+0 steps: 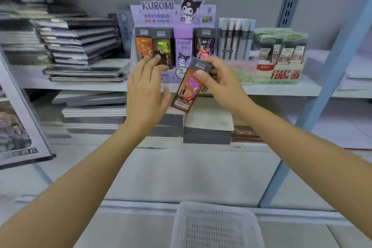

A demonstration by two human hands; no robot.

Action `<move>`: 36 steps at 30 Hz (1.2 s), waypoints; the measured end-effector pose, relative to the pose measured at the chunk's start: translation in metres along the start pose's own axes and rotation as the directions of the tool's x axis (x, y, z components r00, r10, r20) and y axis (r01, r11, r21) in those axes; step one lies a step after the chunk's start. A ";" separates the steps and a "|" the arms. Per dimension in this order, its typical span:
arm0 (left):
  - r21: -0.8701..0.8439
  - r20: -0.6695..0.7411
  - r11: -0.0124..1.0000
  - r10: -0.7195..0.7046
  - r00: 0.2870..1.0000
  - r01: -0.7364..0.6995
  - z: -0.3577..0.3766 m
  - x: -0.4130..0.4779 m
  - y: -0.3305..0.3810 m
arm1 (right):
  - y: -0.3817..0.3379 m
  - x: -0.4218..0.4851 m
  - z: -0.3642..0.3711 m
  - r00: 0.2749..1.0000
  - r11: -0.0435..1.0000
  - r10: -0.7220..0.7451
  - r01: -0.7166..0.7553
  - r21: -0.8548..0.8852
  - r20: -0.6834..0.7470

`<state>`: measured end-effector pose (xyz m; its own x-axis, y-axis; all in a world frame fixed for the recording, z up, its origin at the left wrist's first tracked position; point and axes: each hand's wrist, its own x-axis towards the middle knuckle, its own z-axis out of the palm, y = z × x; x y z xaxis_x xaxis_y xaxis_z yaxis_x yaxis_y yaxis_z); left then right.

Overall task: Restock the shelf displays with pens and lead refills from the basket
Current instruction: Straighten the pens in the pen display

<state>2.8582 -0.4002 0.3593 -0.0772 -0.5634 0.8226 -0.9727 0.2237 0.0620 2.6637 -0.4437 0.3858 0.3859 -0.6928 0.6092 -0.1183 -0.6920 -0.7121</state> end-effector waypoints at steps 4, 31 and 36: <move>0.120 0.212 0.992 -0.059 0.976 0.034 -0.003 0.012 -0.024 | -0.031 0.043 -0.004 0.985 0.991 -0.127 0.120 -0.066 -0.117; 0.154 0.211 0.987 0.014 0.977 -0.047 -0.023 -0.003 -0.064 | -0.059 0.148 0.068 0.963 0.668 -0.170 0.267 -0.695 0.207; 0.143 0.215 0.989 0.014 0.976 -0.045 -0.022 -0.003 -0.065 | -0.054 0.148 0.074 0.961 0.686 -0.221 0.274 -0.674 0.165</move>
<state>2.9262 -0.3955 0.3659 -0.1357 -0.7182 0.6825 -0.9895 0.1327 -0.0571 2.7946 -0.4936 0.4886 0.5482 -0.4796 0.6851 -0.5921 -0.8012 -0.0871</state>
